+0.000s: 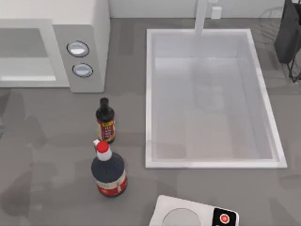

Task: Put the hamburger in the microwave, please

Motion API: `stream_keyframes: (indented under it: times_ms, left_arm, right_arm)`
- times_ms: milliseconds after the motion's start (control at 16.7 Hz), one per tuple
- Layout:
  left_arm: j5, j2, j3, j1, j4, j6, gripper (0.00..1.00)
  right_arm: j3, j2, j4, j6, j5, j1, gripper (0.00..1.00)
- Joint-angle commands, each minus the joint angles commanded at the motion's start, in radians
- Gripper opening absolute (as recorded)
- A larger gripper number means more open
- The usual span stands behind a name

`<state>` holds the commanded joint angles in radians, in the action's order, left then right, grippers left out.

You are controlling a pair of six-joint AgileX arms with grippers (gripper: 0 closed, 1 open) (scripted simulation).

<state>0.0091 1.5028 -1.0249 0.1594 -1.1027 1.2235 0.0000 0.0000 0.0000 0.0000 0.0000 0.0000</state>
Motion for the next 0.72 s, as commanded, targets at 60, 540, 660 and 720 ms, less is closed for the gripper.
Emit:
stream_keyframes:
  times_ms: [60, 540, 660, 720]
  left_arm:
    - [0.000, -0.013, -0.014, 0.000, -0.017, -0.003, 0.00]
    - [0.013, 0.007, -0.031, 0.004, 0.039, -0.042, 0.00]
    - [0.032, 0.039, -0.046, 0.006, 0.127, -0.099, 0.00]
    - [0.044, 0.060, -0.053, 0.007, 0.183, -0.135, 0.00]
  right_arm:
    - [0.000, 0.000, 0.000, 0.000, 0.000, 0.000, 1.00]
    - [0.000, 0.000, 0.000, 0.000, 0.000, 0.000, 1.00]
    - [0.000, 0.000, 0.000, 0.000, 0.000, 0.000, 1.00]
    - [0.000, 0.000, 0.000, 0.000, 0.000, 0.000, 1.00]
